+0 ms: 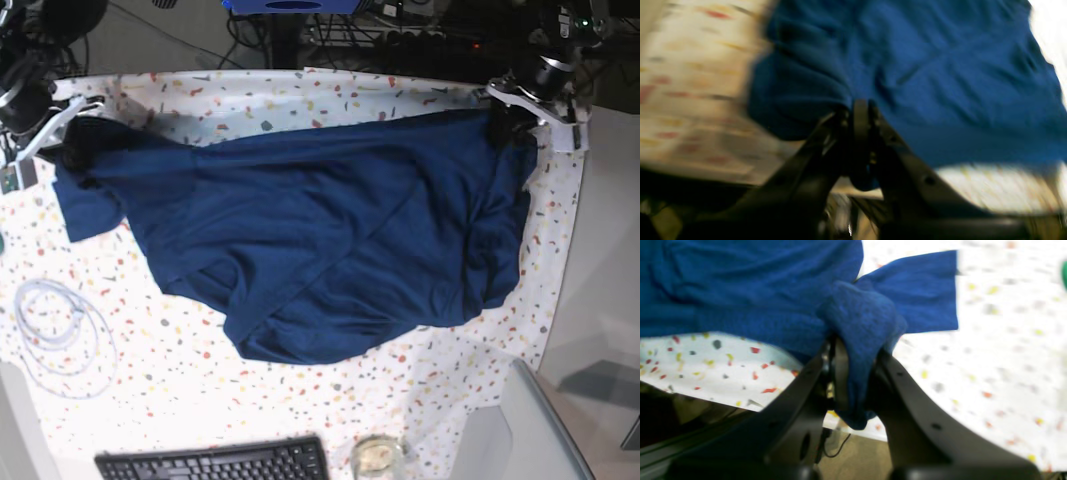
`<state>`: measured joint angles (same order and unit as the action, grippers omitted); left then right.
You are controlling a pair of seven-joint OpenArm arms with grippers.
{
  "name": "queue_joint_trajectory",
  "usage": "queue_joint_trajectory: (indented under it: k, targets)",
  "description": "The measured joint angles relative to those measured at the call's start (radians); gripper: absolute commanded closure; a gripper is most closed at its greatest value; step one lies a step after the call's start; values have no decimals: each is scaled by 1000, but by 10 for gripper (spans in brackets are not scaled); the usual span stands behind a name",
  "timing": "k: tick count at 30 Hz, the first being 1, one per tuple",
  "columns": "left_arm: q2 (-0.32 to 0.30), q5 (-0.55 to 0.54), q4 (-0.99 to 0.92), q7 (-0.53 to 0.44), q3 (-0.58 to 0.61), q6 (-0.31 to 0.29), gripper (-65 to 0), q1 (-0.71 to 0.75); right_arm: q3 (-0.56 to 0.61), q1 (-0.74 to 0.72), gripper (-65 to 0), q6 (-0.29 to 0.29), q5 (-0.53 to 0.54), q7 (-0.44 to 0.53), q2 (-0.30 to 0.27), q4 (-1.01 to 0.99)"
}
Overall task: Layout the t-shirt on the table in an organized manner, then fold the t-shirt properly
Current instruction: 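Lift the held edge and sweep it over the shirt body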
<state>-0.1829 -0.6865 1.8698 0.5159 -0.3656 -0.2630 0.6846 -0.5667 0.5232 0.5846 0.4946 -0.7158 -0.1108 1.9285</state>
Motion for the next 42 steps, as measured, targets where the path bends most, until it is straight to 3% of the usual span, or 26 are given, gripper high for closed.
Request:
queue_joint_trajectory:
  k: [5,8,10,20,26,29,33,38,42]
  targets:
    - [-10,3,1,-3,98,16,0,37,-87,52,0,4,0,-3,5,0]
    - [-27,90,2,-3,200,16,0,52,-140,51,0,94,1,-2,6,-2]
    - [-27,150,2,-1,258,6,0,50,-148,34,0,106,-1,-14,9,-3]
    - [-30,184,92,-8,265,3,0,-73,-147,-182,0,109,-4,-18,-1,0]
    - [-25,185,88,1,267,8,0,-201,-147,-407,0,115,-7,-177,1,9]
    - [6,185,87,2,263,11,0,-269,-146,-532,0,112,-11,-246,-2,7]
    - [69,185,86,11,215,11,0,-357,-60,-662,0,106,-7,-284,-11,-23]
    - [132,185,83,16,98,21,0,-477,126,-785,0,6,-6,-269,-52,-156]
    - [143,188,73,14,25,53,0,-565,246,-885,0,0,-6,-112,-58,-342]
